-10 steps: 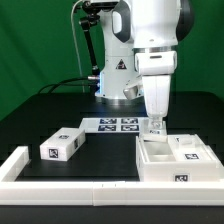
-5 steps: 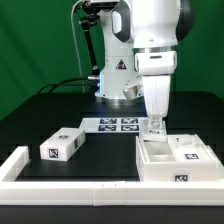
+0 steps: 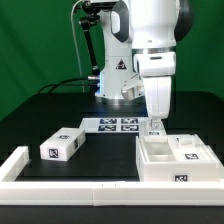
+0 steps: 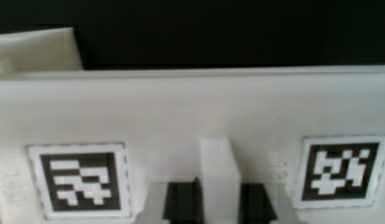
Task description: Assemble cabinet
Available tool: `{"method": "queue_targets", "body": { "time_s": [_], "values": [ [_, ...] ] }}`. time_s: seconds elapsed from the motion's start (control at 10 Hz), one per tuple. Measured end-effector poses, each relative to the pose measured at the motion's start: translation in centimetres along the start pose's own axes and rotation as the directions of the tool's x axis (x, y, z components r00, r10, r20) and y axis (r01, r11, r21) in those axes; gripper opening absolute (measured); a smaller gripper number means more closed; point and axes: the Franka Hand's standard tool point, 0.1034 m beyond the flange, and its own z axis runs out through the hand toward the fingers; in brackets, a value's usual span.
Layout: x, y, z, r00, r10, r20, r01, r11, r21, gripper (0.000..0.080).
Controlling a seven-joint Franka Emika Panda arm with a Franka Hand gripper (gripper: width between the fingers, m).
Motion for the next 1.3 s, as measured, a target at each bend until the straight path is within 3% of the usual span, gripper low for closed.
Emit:
{"method": "queue_targets", "body": {
  "time_s": [0.6,0.8,1.1,1.3],
  "values": [
    [0.0,0.3,0.0,1.000,-0.005,0.000,0.005,1.000,0.001,0.0070],
    [0.1,3.2,-0.1,1.000,-0.002,0.001,0.002,1.000,-0.002,0.0070],
    [0.1,5.5,-0.1,1.000,0.004,0.000,-0.004,1.000,-0.001,0.0070],
    [0.1,6.1,-0.1,1.000,-0.001,0.003,0.001,1.000,0.006,0.0070]
  ]
}}
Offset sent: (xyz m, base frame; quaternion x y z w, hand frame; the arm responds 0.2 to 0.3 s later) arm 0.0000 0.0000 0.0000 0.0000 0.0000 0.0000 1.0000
